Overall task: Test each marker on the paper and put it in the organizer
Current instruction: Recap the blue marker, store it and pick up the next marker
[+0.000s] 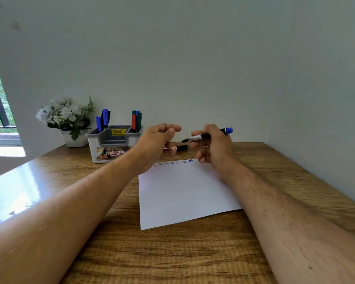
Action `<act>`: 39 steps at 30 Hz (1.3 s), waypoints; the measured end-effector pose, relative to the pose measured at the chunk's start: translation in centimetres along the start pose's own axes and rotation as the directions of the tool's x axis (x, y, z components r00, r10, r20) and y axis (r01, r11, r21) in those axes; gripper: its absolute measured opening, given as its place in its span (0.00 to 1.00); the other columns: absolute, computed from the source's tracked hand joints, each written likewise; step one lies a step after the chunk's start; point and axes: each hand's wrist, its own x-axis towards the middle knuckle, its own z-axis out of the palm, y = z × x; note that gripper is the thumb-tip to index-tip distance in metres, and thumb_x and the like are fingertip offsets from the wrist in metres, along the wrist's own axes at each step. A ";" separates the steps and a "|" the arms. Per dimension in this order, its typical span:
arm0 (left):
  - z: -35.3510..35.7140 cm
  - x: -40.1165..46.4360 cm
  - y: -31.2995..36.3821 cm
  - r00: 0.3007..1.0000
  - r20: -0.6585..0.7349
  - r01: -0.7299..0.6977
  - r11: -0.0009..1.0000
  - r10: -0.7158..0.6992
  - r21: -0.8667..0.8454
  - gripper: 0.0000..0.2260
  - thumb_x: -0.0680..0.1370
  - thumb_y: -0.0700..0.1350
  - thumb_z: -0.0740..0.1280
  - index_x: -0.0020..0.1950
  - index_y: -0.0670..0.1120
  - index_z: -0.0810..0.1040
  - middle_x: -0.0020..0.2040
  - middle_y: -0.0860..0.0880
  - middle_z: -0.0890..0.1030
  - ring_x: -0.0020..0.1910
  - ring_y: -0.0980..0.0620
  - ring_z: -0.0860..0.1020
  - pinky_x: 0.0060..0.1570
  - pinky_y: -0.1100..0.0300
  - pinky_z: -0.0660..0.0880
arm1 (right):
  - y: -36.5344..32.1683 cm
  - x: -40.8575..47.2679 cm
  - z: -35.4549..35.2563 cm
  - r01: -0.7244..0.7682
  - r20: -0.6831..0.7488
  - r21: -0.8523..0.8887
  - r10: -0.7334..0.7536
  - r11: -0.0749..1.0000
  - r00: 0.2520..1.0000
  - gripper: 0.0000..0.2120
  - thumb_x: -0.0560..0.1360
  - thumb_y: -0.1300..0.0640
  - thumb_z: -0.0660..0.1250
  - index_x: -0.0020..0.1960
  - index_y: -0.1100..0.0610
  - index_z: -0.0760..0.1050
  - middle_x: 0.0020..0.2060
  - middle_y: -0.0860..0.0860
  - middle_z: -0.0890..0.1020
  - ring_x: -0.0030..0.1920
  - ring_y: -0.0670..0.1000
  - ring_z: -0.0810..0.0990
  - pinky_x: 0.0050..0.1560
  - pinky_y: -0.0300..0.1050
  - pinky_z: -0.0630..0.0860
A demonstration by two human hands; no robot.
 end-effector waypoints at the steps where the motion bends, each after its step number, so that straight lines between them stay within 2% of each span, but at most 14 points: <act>1: 0.0 0.0 0.2 1.000 -0.003 -0.001 0.998 0.001 -0.059 0.11 0.83 0.42 0.60 0.53 0.48 0.82 0.35 0.49 0.71 0.30 0.56 0.74 0.42 0.56 0.79 | -0.1 0.0 0.0 -0.019 0.010 0.054 0.019 0.998 1.000 0.18 0.80 0.50 0.59 0.48 0.61 0.83 0.32 0.57 0.84 0.21 0.50 0.74 0.22 0.39 0.70; 4: -0.2 -0.1 0.6 0.998 -0.060 -0.031 0.995 0.025 -0.095 0.12 0.82 0.43 0.61 0.52 0.52 0.84 0.46 0.51 0.75 0.42 0.54 0.70 0.50 0.56 0.72 | -0.2 -0.1 0.0 -0.043 0.000 0.130 0.044 0.991 0.999 0.16 0.79 0.51 0.59 0.47 0.60 0.80 0.32 0.57 0.84 0.21 0.51 0.74 0.22 0.39 0.70; 6: -0.3 -0.1 0.8 0.996 -0.088 -0.038 0.991 0.026 -0.131 0.11 0.82 0.44 0.62 0.53 0.53 0.84 0.56 0.54 0.77 0.59 0.51 0.71 0.58 0.55 0.64 | -0.2 -0.2 0.1 -0.057 -0.019 0.175 0.061 0.983 0.998 0.12 0.78 0.51 0.60 0.44 0.58 0.76 0.30 0.57 0.83 0.21 0.52 0.73 0.22 0.39 0.70; 7: -0.3 -0.1 0.9 0.995 -0.101 -0.035 0.987 0.019 -0.159 0.10 0.82 0.44 0.62 0.53 0.53 0.83 0.61 0.56 0.76 0.70 0.47 0.67 0.62 0.53 0.60 | -0.3 -0.2 0.2 -0.064 -0.022 0.199 0.070 0.978 0.997 0.11 0.78 0.51 0.60 0.43 0.57 0.75 0.29 0.56 0.83 0.21 0.52 0.73 0.22 0.38 0.69; 9: -0.4 -0.2 1.2 0.993 -0.119 -0.015 0.981 -0.008 -0.194 0.10 0.82 0.45 0.62 0.55 0.53 0.83 0.69 0.54 0.70 0.77 0.41 0.54 0.71 0.47 0.57 | -0.4 -0.2 0.1 -0.073 -0.015 0.239 0.079 0.968 0.997 0.11 0.78 0.51 0.61 0.41 0.57 0.73 0.28 0.56 0.82 0.21 0.51 0.73 0.22 0.38 0.69; 11: -0.6 -0.2 1.3 0.991 -0.123 0.027 0.974 -0.055 -0.223 0.10 0.82 0.45 0.62 0.57 0.52 0.82 0.74 0.46 0.66 0.77 0.40 0.54 0.73 0.45 0.56 | -0.4 -0.2 0.0 -0.076 0.006 0.259 0.077 0.963 0.997 0.10 0.78 0.51 0.62 0.41 0.56 0.74 0.29 0.55 0.82 0.21 0.50 0.73 0.22 0.37 0.69; 12: -0.7 -0.2 1.3 0.990 -0.121 0.046 0.969 -0.077 -0.243 0.10 0.82 0.46 0.62 0.58 0.51 0.82 0.74 0.43 0.67 0.76 0.43 0.61 0.71 0.48 0.60 | -0.4 -0.2 -0.1 -0.077 0.018 0.260 0.074 0.963 0.997 0.10 0.78 0.52 0.63 0.41 0.56 0.74 0.29 0.55 0.82 0.22 0.49 0.74 0.22 0.37 0.69; 13: -0.8 -0.1 1.2 0.989 -0.118 0.058 0.962 -0.092 -0.268 0.10 0.81 0.46 0.63 0.59 0.51 0.81 0.70 0.42 0.72 0.68 0.49 0.71 0.65 0.53 0.69 | -0.5 -0.1 -0.2 -0.075 0.029 0.259 0.070 0.963 0.997 0.09 0.77 0.53 0.64 0.41 0.56 0.75 0.30 0.54 0.82 0.22 0.49 0.73 0.22 0.36 0.68; 14: -0.8 0.0 1.1 0.988 -0.118 0.062 0.951 -0.101 -0.302 0.10 0.81 0.46 0.64 0.60 0.50 0.81 0.61 0.45 0.76 0.53 0.55 0.75 0.52 0.60 0.74 | -0.5 -0.1 -0.3 -0.071 0.040 0.257 0.063 0.964 0.997 0.08 0.76 0.54 0.66 0.41 0.57 0.76 0.30 0.54 0.81 0.22 0.48 0.73 0.22 0.36 0.68; 16: -0.6 0.2 0.9 0.983 -0.138 0.063 0.927 -0.122 -0.370 0.11 0.81 0.45 0.65 0.61 0.47 0.80 0.49 0.49 0.74 0.38 0.55 0.69 0.36 0.63 0.72 | -0.5 -0.1 -0.3 -0.066 0.065 0.255 0.051 0.965 0.997 0.06 0.75 0.55 0.68 0.42 0.57 0.78 0.29 0.53 0.81 0.22 0.47 0.72 0.21 0.36 0.67; 21: -0.7 0.7 0.4 0.972 -0.186 0.022 0.847 -0.142 -0.531 0.13 0.78 0.40 0.68 0.61 0.39 0.78 0.50 0.44 0.75 0.39 0.52 0.75 0.43 0.61 0.82 | -0.5 -0.3 0.0 -0.063 0.102 0.255 0.038 0.965 0.994 0.04 0.75 0.57 0.70 0.44 0.58 0.80 0.32 0.55 0.84 0.23 0.47 0.74 0.21 0.36 0.69; 25: -1.1 0.8 0.3 0.976 -0.185 -0.025 0.782 -0.116 -0.623 0.10 0.78 0.40 0.68 0.57 0.36 0.78 0.44 0.42 0.84 0.43 0.48 0.85 0.41 0.59 0.82 | -0.4 -0.4 0.1 -0.055 0.101 0.262 0.029 0.963 0.994 0.03 0.75 0.58 0.71 0.45 0.58 0.80 0.34 0.56 0.85 0.23 0.48 0.75 0.21 0.36 0.69; 29: -1.2 0.8 0.1 0.973 -0.185 0.001 0.801 -0.139 -0.599 0.11 0.78 0.45 0.67 0.54 0.37 0.79 0.49 0.40 0.85 0.48 0.46 0.85 0.41 0.56 0.83 | -0.2 -0.3 0.2 -0.040 0.103 0.240 0.016 0.970 0.995 0.03 0.75 0.58 0.71 0.46 0.58 0.81 0.37 0.57 0.86 0.24 0.49 0.77 0.22 0.38 0.71; 39: -0.9 0.8 0.2 0.978 -0.153 0.017 0.788 -0.140 -0.616 0.10 0.78 0.46 0.66 0.53 0.40 0.77 0.49 0.39 0.85 0.48 0.44 0.85 0.38 0.56 0.82 | -0.2 -0.3 0.2 -0.040 0.118 0.214 0.015 0.976 0.993 0.06 0.75 0.55 0.73 0.49 0.56 0.82 0.42 0.58 0.87 0.26 0.50 0.79 0.24 0.39 0.74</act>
